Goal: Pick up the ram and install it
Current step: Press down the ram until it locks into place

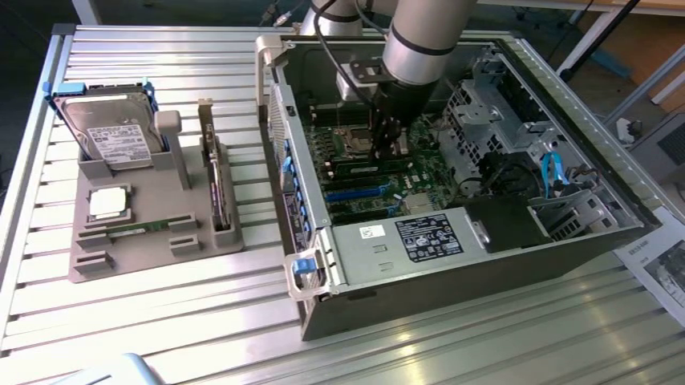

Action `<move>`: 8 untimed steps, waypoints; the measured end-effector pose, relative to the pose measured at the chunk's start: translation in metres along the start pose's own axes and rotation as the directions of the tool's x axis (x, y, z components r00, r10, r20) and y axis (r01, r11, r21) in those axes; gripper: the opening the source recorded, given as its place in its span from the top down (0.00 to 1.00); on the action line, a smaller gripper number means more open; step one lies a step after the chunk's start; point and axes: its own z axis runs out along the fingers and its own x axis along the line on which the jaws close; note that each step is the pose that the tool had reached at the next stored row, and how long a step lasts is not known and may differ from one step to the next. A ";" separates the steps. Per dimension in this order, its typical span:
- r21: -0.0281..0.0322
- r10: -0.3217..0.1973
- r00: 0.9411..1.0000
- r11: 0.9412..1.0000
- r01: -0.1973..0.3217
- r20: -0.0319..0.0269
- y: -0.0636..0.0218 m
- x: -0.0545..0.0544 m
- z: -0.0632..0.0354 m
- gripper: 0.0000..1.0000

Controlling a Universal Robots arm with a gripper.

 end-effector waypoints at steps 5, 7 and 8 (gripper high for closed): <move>0.000 0.000 1.000 1.000 0.000 0.000 0.0000 0.000 0.0011 0.90; 0.000 0.000 1.000 1.000 0.000 0.000 0.0000 0.000 0.0013 0.90; 0.000 0.000 1.000 1.000 0.000 0.000 0.0000 0.000 0.0013 0.90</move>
